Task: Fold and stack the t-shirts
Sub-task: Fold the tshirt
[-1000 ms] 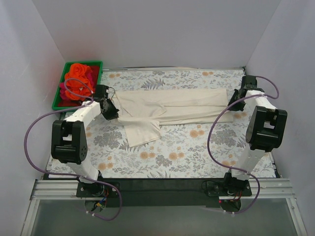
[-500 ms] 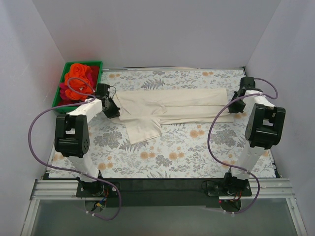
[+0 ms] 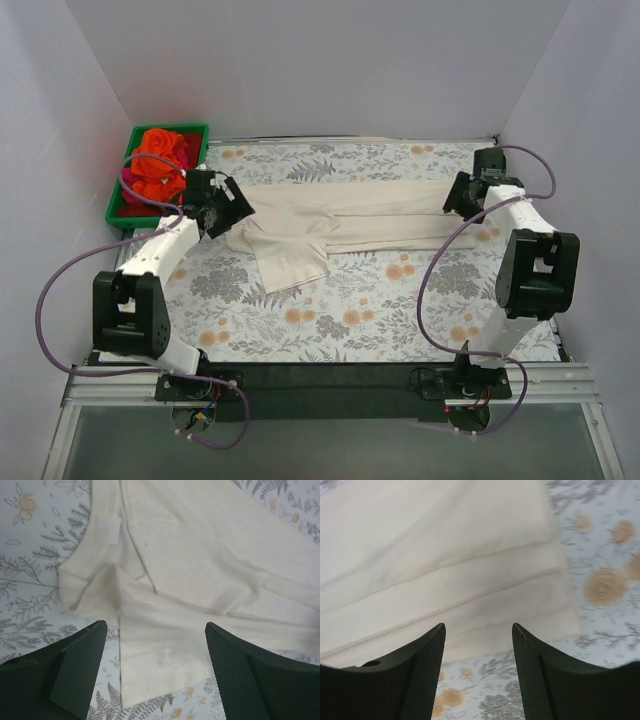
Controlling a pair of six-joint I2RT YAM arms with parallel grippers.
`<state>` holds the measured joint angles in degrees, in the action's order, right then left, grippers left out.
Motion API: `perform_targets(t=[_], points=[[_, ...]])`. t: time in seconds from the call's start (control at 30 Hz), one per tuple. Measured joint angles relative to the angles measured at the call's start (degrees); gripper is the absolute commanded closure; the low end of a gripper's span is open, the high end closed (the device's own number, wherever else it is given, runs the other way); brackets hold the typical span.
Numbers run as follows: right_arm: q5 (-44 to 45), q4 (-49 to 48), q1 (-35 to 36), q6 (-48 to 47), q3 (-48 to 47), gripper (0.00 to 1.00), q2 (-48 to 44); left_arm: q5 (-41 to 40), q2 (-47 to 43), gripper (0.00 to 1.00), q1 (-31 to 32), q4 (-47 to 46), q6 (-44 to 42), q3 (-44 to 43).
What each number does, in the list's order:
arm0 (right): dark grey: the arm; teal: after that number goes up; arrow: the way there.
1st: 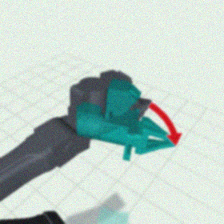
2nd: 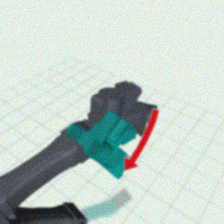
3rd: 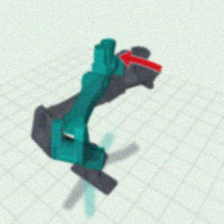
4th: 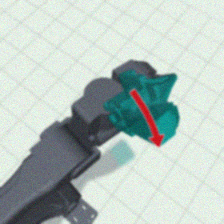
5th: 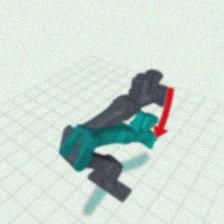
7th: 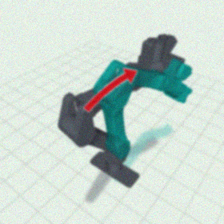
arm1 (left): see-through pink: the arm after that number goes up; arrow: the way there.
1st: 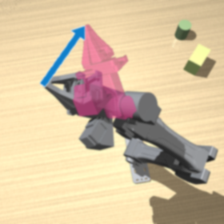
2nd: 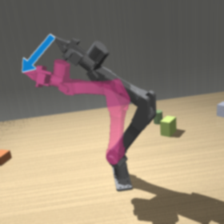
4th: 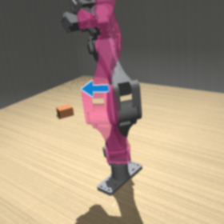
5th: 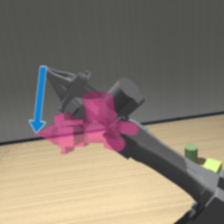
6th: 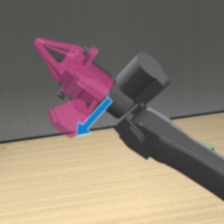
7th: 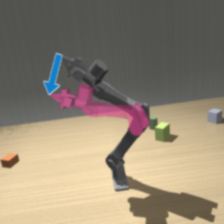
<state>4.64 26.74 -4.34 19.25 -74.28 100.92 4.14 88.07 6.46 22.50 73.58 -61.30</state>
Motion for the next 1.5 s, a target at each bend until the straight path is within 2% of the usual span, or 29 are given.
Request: perform_targets(t=[0.1, 0.23, 0.37, 0.53, 0.77, 0.87, 1.03, 1.23, 1.27, 1.3, 1.37, 1.5], points=[[-2.6, -3.6, 7.6, 0.1, 3.8, 0.49, -6.3, -0.5, -7.0, 0.26, 3.5, 0.0, -0.1, 4.9], [-10.2, -9.7, 18.4, 1.2, 9.5, 0.54, -11.2, -1.0, -10.9, 0.29, 9.3, 1.2, 0.8, 11.2], [-15.5, -13.9, 26.6, 3.3, 13.6, 0.58, -10.6, -1.0, -10.1, 0.36, 12.8, 3.3, 2.7, 17.0], [-20.3, -19.1, 34.1, 6.3, 15.6, 0.61, -6.8, -1.4, -8.4, 0.42, 14.1, 4.8, 4.3, 18.1], [-23.5, -24.8, 39.1, 9.3, 16.0, 0.61, -0.9, -1.2, -4.3, 0.46, 16.5, 4.5, 5.8, 18.1], [-24.3, -26.0, 40.4, 10.0, 16.0, 0.61, 1.3, -1.1, -4.0, 0.5, 17.2, 3.9, 6.3, 18.1], [-24.6, -27.1, 42.1, 10.6, 15.9, 0.62, 3.7, -1.0, -2.9, 0.64, 17.9, 3.3, 6.9, 17.7], [-24.3, -27.9, 43.0, 10.6, 15.9, 0.8, 5.1, -0.2, -0.9, 0.89, 18.2, 2.3, 7.5, 17.1], [-24.2, -28.0, 43.0, 10.6, 15.9, 0.87, 5.2, 0.0, -0.6, 0.97, 18.2, 2.3, 7.7, 17.0], [-24.1, -28.0, 43.0, 10.4, 15.9, 0.91, 5.4, 0.1, -0.5, 1.0, 18.2, 2.2, 7.8, 17.0], [-24.0, -28.0, 43.0, 10.3, 15.9, 0.99, 5.4, 0.2, -0.4, 1.0, 18.4, 2.0, 7.8, 16.9], [-23.0, -27.1, 43.0, 10.0, 14.8, 0.99, 5.4, -0.4, -0.7, 1.0, 18.6, 3.1, 7.8, 16.4]])
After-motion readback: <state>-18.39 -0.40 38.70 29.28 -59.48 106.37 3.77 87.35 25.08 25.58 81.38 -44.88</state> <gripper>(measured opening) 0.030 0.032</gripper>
